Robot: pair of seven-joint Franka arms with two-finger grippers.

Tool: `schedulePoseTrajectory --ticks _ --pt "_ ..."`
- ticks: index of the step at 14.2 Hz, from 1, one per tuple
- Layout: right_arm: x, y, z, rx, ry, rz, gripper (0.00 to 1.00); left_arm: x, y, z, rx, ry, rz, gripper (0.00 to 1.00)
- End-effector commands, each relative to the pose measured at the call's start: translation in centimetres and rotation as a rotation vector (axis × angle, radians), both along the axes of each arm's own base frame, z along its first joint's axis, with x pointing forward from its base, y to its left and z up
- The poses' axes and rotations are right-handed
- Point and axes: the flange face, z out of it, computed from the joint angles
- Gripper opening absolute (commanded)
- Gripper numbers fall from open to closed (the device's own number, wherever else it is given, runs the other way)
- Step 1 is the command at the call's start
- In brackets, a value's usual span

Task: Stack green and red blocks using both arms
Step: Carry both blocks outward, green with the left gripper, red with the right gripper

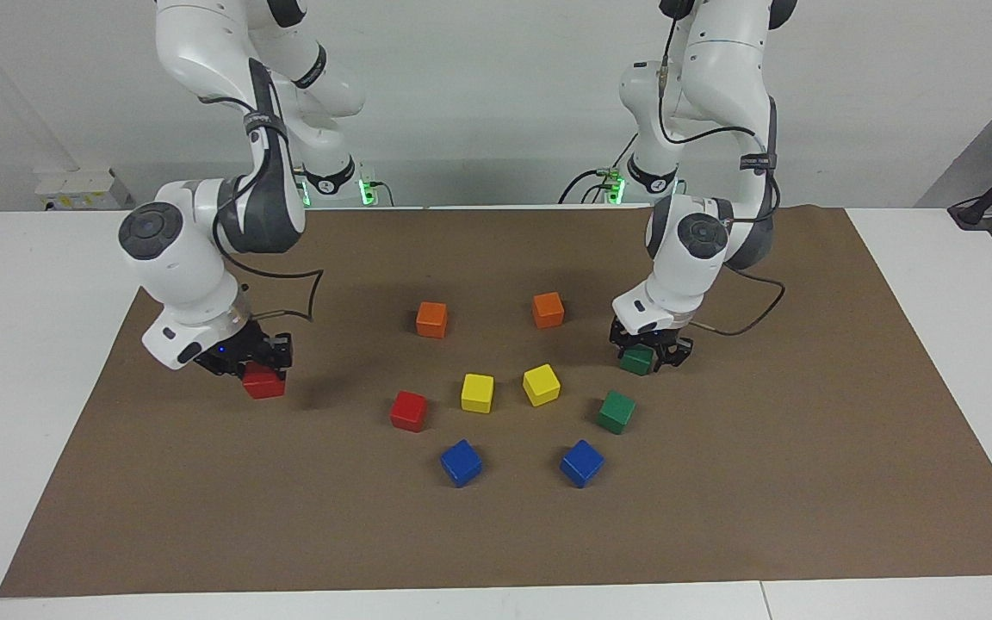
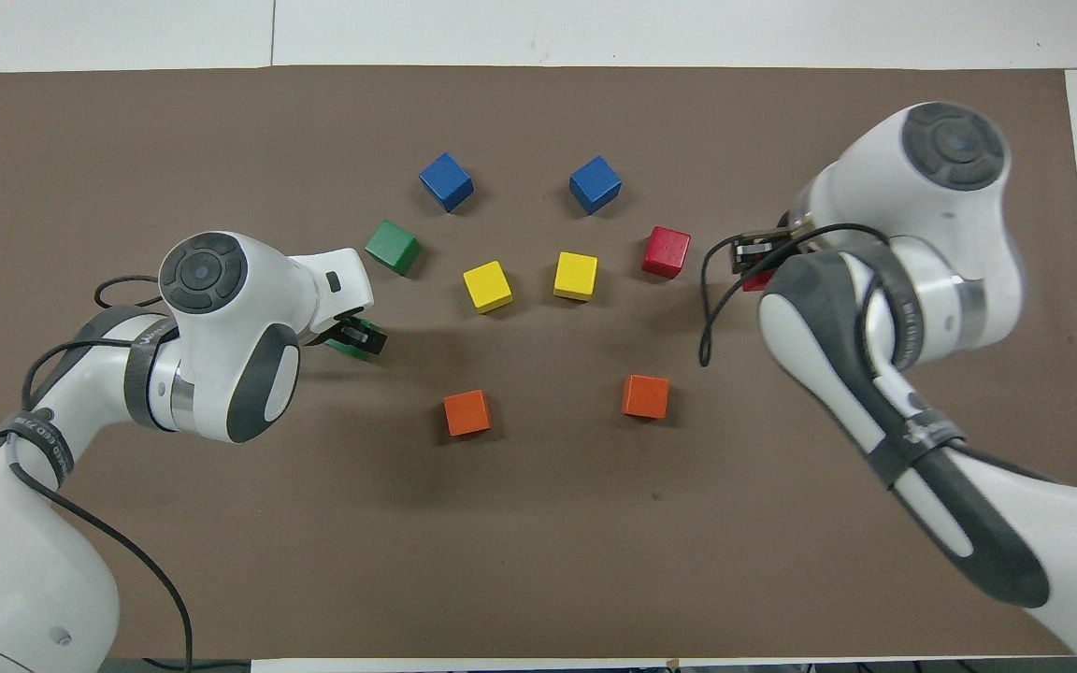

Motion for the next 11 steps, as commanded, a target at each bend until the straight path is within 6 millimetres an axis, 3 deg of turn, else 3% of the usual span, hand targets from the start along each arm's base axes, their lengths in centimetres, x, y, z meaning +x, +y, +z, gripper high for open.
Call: schedulePoseTrajectory --ticks 1,6,7,9,11 --pt "-0.8 -0.5 -1.1 0.005 0.018 0.036 0.00 -0.8 0.0 -0.5 0.009 0.042 -0.009 0.00" --pt "-1.9 -2.2 -3.9 -0.024 0.001 0.073 0.00 -0.5 1.0 0.7 0.016 0.077 0.026 0.00" --pt "-2.1 -2.7 -4.5 -0.026 -0.007 0.075 0.00 -0.4 2.5 3.0 0.016 0.082 0.047 0.00" --pt "-2.1 -3.6 -5.6 -0.042 -0.029 0.097 0.00 -0.3 7.5 7.0 0.013 0.092 0.109 0.00" --pt "-1.9 -4.5 -6.7 -0.045 -0.036 0.091 0.00 -1.1 11.6 9.7 0.010 0.106 0.127 0.00"
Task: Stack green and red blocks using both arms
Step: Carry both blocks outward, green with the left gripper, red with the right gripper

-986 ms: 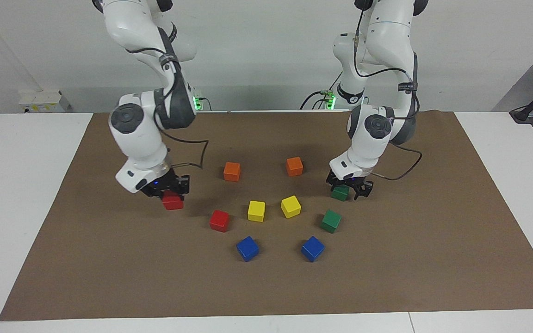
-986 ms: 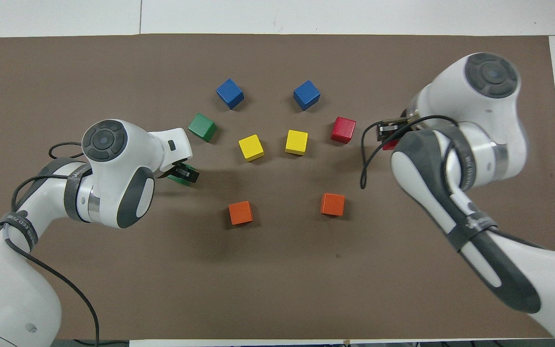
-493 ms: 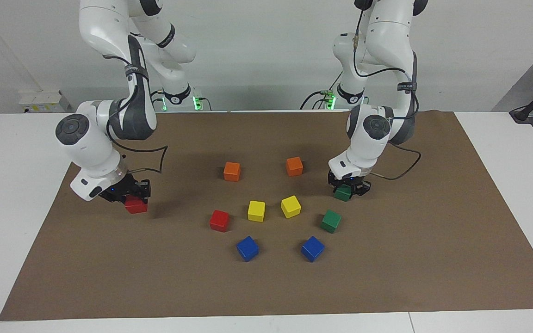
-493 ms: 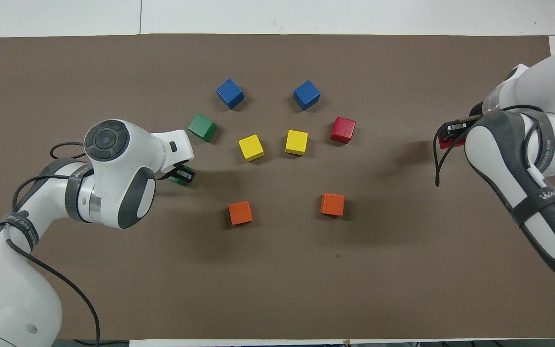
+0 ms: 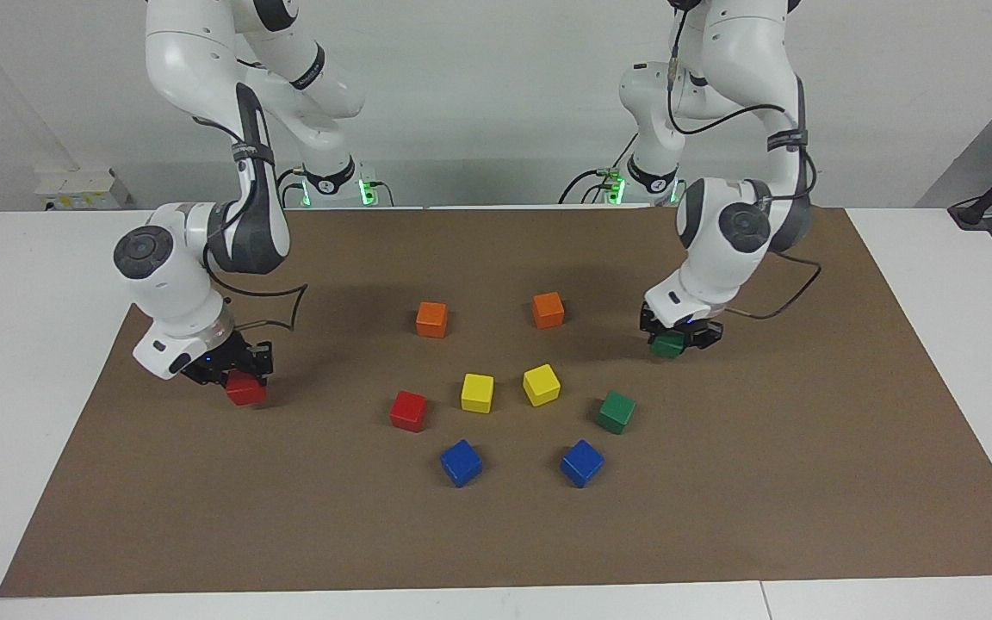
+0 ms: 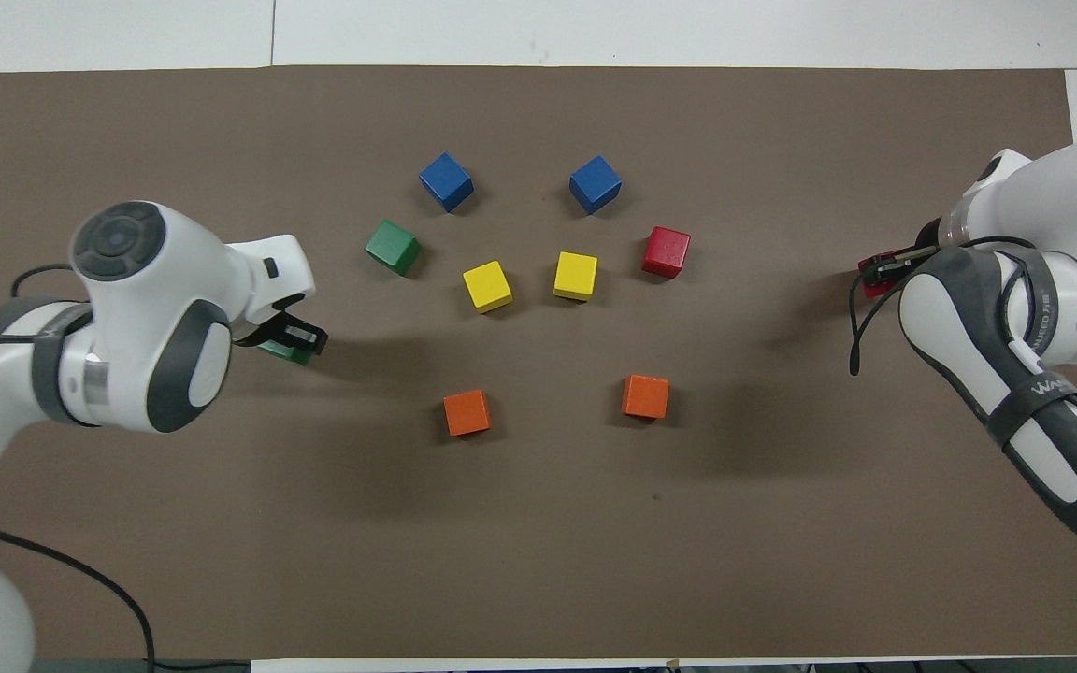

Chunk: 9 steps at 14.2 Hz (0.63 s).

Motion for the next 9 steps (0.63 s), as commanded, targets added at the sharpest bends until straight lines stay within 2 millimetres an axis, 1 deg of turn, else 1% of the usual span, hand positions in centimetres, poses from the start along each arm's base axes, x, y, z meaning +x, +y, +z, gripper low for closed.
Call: schedulePoseTrajectory --ticks 1,2,4,6,7,9 --pt "-0.2 -1.0 -1.4 -0.006 -0.008 0.021 0.00 -1.8 6.1 4.1 -0.017 0.028 0.031 0.00" --pt "-0.2 -1.0 -1.7 -0.004 -0.003 0.021 0.00 -2.1 7.7 4.5 -0.020 0.038 0.026 0.00" --pt "-0.1 -1.0 -1.9 -0.004 -0.009 0.021 0.00 -2.6 12.3 4.2 -0.030 0.041 0.030 0.00" --pt "-0.3 -0.9 -2.4 -0.003 -0.014 0.022 0.00 -3.1 16.0 3.5 -0.032 0.026 0.072 0.00" --pt "-0.3 -0.9 -2.6 -0.003 -0.016 0.020 0.00 -3.7 17.5 2.9 -0.030 0.001 0.099 0.00" --pt "-0.2 -0.9 -2.6 -0.002 -0.016 0.014 0.00 -5.0 19.1 1.2 -0.022 -0.062 0.137 0.00"
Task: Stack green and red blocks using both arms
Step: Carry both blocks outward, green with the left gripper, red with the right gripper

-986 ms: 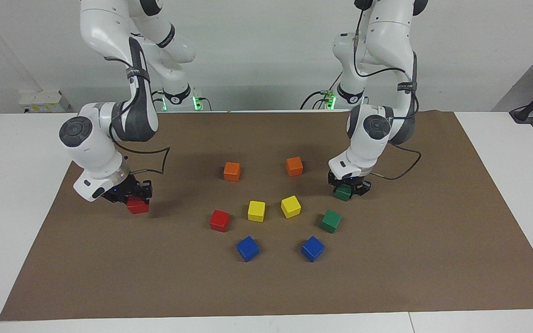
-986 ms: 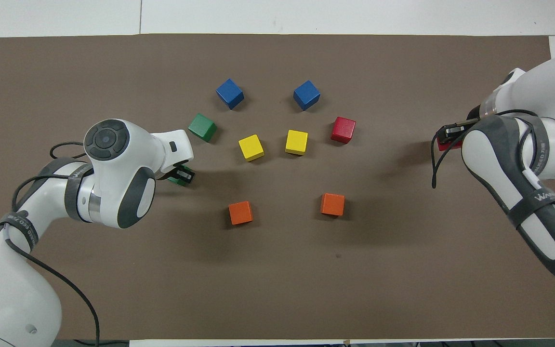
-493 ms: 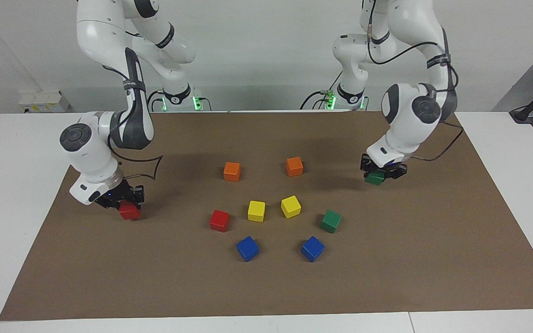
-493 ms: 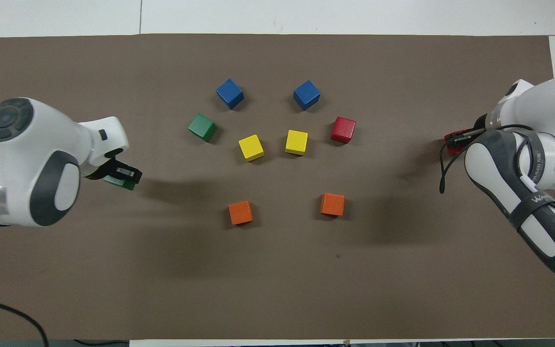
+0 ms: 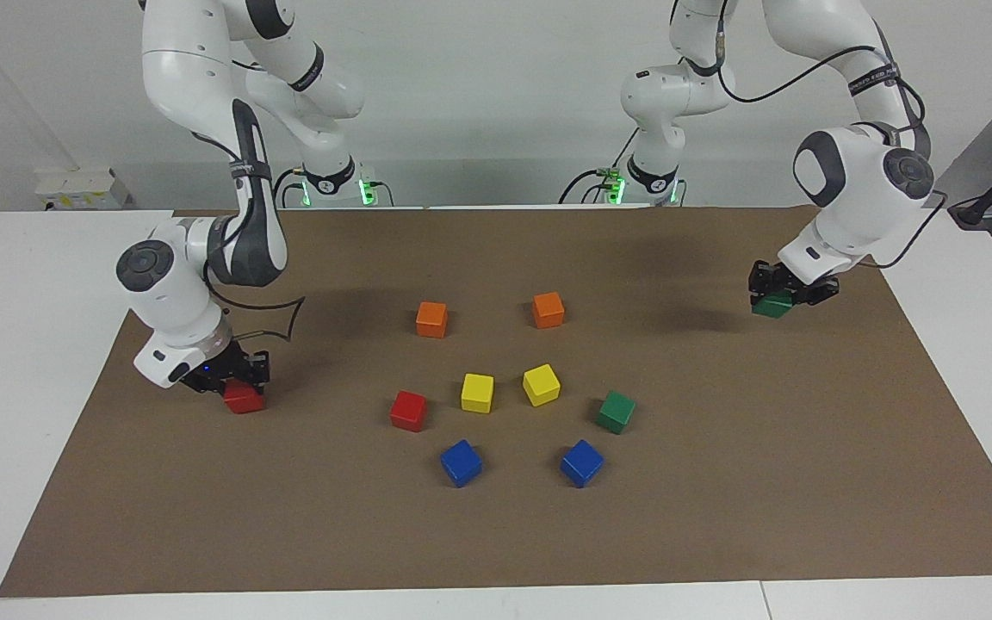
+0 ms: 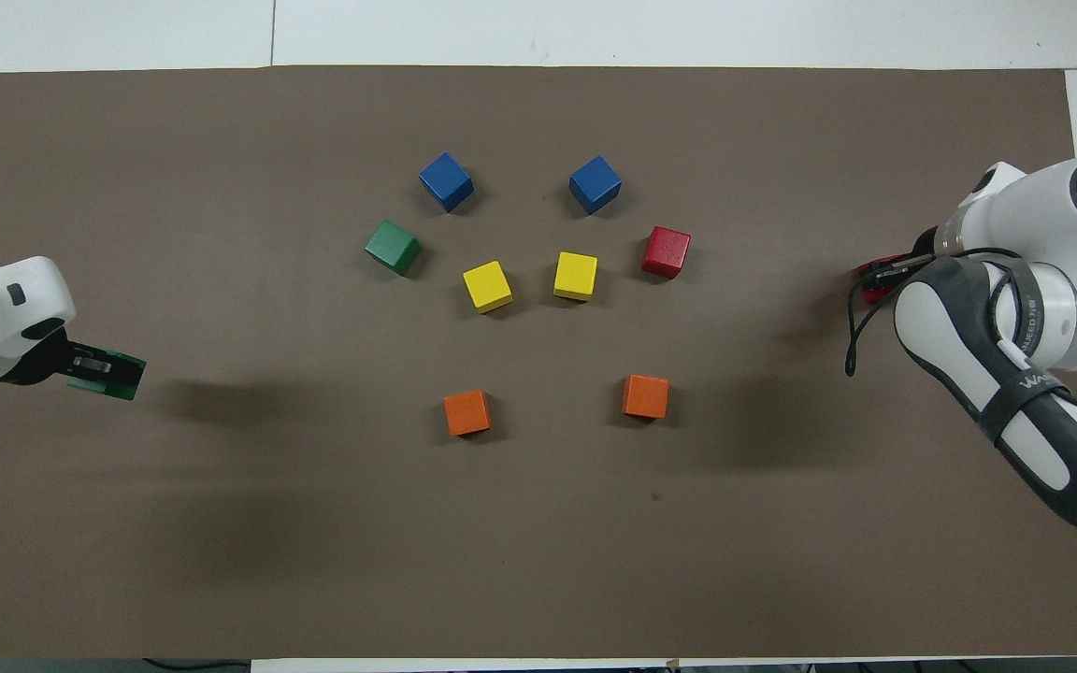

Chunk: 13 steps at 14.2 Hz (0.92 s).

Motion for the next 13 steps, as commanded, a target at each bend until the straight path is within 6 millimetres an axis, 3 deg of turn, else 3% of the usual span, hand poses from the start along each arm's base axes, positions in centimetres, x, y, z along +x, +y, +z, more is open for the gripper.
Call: schedulePoseTrajectory --ticks 1,4,7,8,9,10,13 --pt "-0.1 -0.3 -0.2 -0.006 -0.018 0.015 0.00 -2.1 1.3 -1.3 0.004 -0.087 0.034 0.00" --pt "-0.1 -0.4 -0.7 -0.004 -0.020 0.009 0.00 -1.8 1.8 -3.4 0.004 -0.078 0.037 0.00" --pt "-0.2 -0.8 -1.0 -0.003 -0.022 -0.010 0.00 -2.1 2.0 -4.1 0.005 -0.076 0.056 0.00" --pt "-0.2 -0.8 -1.0 -0.003 -0.022 -0.012 0.24 -2.1 2.0 -4.3 0.005 -0.074 0.058 0.00" --pt "-0.2 -0.9 -1.0 -0.003 -0.022 -0.015 0.73 -2.1 2.0 -4.8 0.004 -0.068 0.061 0.00" --pt "-0.2 -0.9 -1.0 -0.003 -0.022 -0.015 1.00 -2.0 2.0 -5.0 0.004 -0.070 0.061 0.00" --pt "0.1 -1.1 -0.5 -0.004 -0.028 -0.011 1.00 -2.4 2.0 -5.6 0.007 -0.067 0.088 0.00"
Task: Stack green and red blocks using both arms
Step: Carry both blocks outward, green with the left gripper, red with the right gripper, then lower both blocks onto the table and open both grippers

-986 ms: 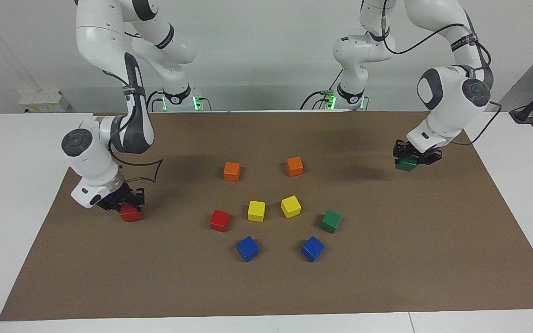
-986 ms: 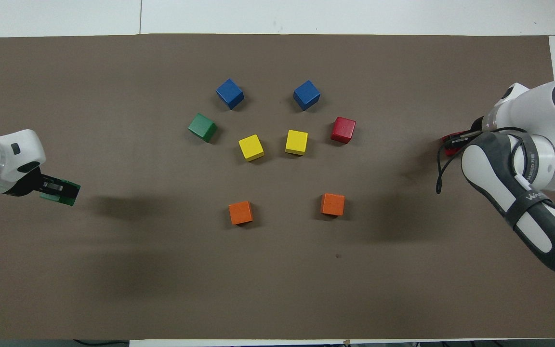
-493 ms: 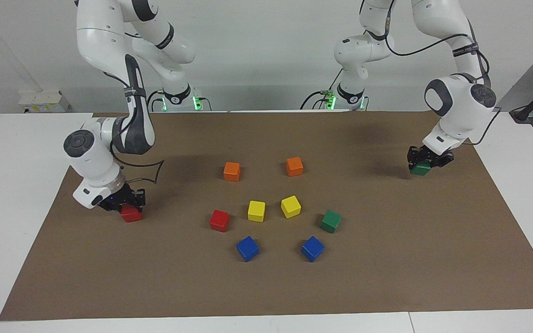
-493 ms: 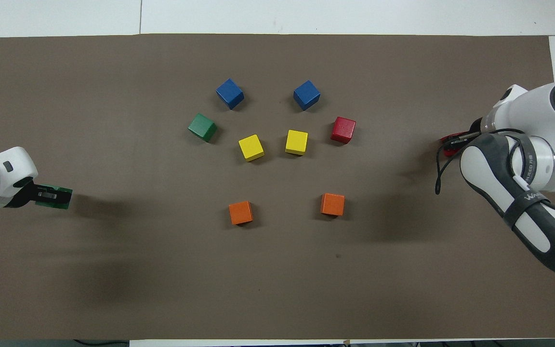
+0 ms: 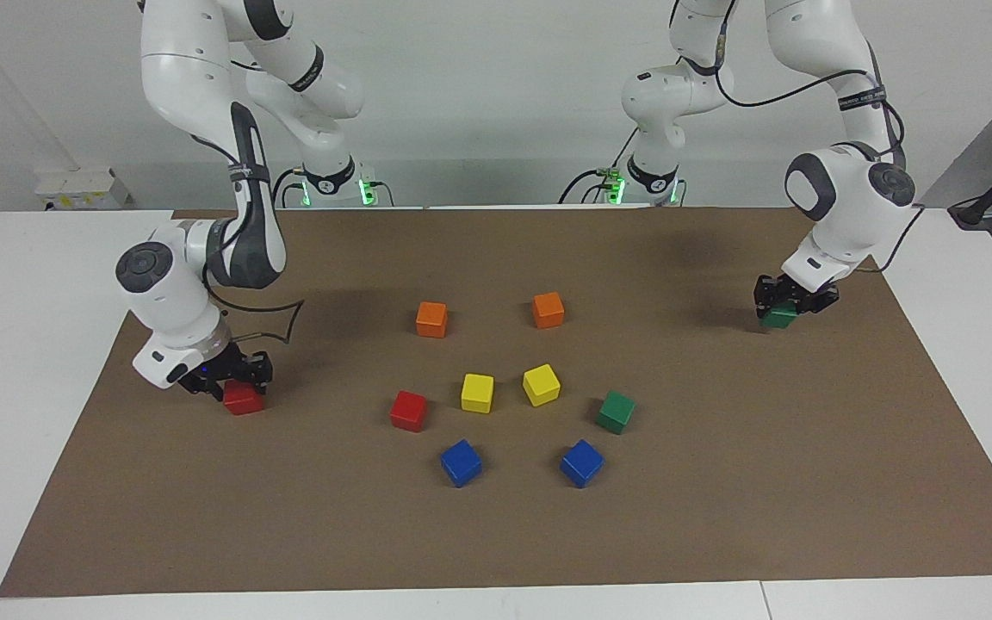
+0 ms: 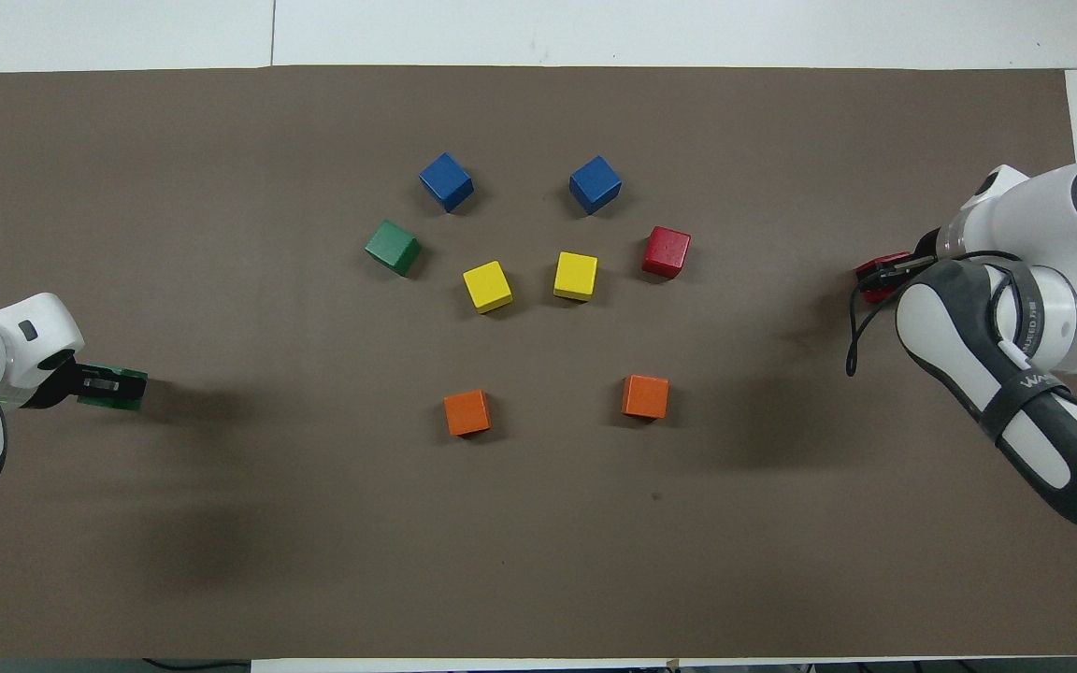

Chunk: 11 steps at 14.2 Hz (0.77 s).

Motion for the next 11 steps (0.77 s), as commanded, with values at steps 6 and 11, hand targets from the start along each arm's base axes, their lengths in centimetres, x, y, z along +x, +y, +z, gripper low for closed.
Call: schedulePoseTrajectory --ticks 6,11 --pt "2.8 2.7 11.0 -0.019 0.050 0.008 1.00 -1.3 0.9 -2.0 0.001 -0.037 0.081 0.00" --pt "5.0 15.3 15.5 -0.011 0.038 -0.093 1.00 -2.0 0.8 -3.1 0.005 -0.056 0.093 0.00"
